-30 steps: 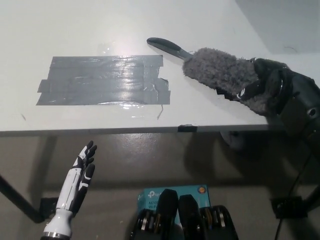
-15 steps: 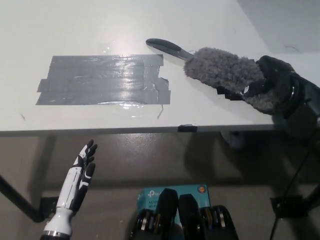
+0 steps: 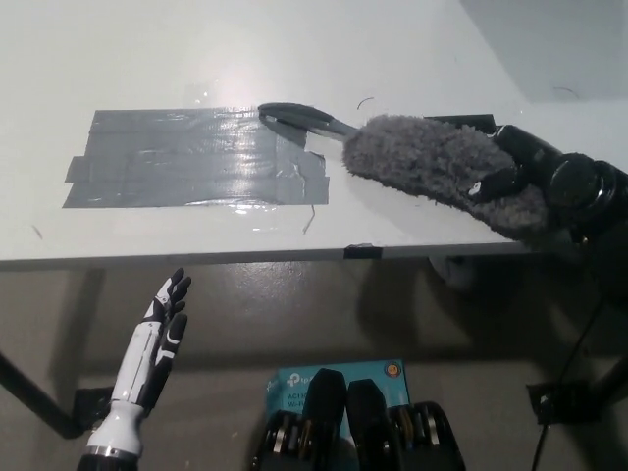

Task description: A grey duster is kept infront of the robot in the middle of the table and the robot extends its right arm to grab the duster, picks it up and hands it to a person

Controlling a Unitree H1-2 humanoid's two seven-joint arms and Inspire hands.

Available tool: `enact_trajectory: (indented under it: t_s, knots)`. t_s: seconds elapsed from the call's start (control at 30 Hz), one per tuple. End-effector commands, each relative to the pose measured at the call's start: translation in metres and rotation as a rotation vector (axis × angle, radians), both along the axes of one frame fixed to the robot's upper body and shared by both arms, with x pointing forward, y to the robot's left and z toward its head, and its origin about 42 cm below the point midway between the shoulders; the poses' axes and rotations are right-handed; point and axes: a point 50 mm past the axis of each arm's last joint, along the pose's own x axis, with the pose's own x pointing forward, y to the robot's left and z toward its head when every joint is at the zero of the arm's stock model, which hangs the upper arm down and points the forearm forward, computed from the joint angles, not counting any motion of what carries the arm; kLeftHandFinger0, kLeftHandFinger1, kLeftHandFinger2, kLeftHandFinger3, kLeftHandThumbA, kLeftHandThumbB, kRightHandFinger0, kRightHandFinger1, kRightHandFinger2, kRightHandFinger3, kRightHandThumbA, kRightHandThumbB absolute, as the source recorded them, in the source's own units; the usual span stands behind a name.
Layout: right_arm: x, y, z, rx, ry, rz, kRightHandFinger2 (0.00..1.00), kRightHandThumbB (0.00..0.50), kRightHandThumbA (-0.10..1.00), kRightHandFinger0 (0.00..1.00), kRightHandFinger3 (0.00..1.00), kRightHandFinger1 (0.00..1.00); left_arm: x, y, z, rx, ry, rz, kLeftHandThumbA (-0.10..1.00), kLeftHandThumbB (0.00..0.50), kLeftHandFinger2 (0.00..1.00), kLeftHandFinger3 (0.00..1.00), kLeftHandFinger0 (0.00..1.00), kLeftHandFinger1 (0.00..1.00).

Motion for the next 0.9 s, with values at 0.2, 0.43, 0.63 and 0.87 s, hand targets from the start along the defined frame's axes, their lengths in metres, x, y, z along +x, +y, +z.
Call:
enact_trajectory:
  t_s: [0.2, 0.43, 0.63, 0.87]
  knots:
    - [-0.010, 0.001, 0.039, 0.330, 0.156, 0.119, 0.60, 0.211, -0.10, 0.00, 0.58, 0.28, 0.007, 0.001, 0.012, 0.003, -0.062, 0.002, 1.00, 0.276, 1.00, 1.00, 1.00, 1.00]
    - [-0.029, 0.001, 0.016, 0.935, 0.281, 0.160, 0.81, 0.203, -0.10, 0.00, 1.00, 0.30, 0.008, 0.001, 0.012, 0.004, -0.063, -0.001, 1.00, 0.266, 1.00, 1.00, 1.00, 1.00]
    - [-0.049, 0.016, 0.003, 1.149, 0.289, 0.224, 0.87, 0.178, -0.10, 0.00, 1.00, 0.30, 0.006, 0.002, 0.010, 0.000, -0.062, -0.002, 1.00, 0.250, 1.00, 1.00, 1.00, 1.00]
    - [-0.076, 0.030, 0.001, 1.348, 0.310, 0.255, 0.84, 0.150, -0.10, 0.00, 1.00, 0.36, 0.007, 0.000, 0.010, 0.006, -0.066, -0.006, 1.00, 0.250, 1.00, 1.00, 1.00, 1.00]
